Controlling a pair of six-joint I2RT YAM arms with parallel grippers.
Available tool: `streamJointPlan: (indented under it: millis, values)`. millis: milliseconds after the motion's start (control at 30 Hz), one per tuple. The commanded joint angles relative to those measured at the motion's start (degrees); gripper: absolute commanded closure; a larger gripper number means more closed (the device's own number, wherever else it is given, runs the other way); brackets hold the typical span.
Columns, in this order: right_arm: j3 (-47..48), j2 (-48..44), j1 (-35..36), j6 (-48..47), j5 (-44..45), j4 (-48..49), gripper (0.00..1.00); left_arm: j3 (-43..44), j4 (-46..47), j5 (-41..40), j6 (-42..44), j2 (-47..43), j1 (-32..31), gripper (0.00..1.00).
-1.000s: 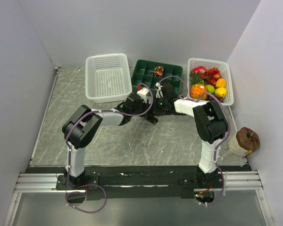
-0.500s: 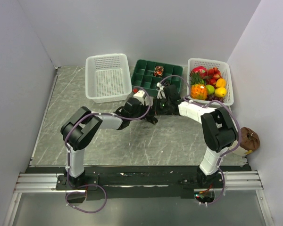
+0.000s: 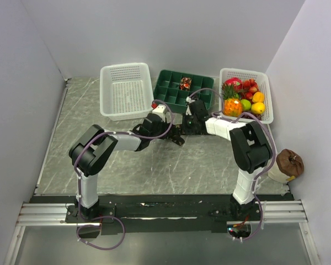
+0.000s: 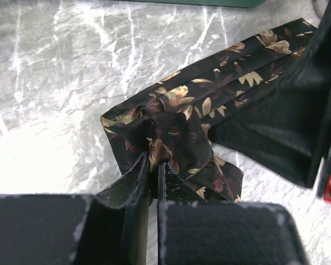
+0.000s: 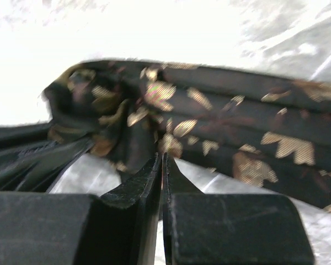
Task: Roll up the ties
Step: Roll the tie at the center of the board.
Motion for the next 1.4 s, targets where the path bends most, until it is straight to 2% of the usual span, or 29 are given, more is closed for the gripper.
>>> streamJointPlan:
  millis: [0,400,667,1000,1367]
  values:
    - [4.85,2.17,-0.26,0.88,5.07,0.55,0.89,-2.62,-8.61,-1.69,-0.32,-0.14,1.19,0.98]
    - [10.48,9.65,2.72,-2.64,2.08,-10.52,0.93,-5.43,-8.78,-1.07,-1.82,-4.53,2.77,0.98]
    - [8.64,8.77,8.34,-1.15,-1.78,-11.67,0.94,-6.84,-11.41,-1.69,-2.52,-9.99,2.77,0.98]
    - [9.78,8.68,11.16,0.26,-4.42,-11.58,0.94,-10.45,-13.96,-3.35,-2.52,-19.12,2.51,0.97]
    - [15.48,11.76,11.69,1.49,-5.30,-12.64,0.94,-5.27,-20.90,-9.59,2.49,-18.35,-1.27,0.95]
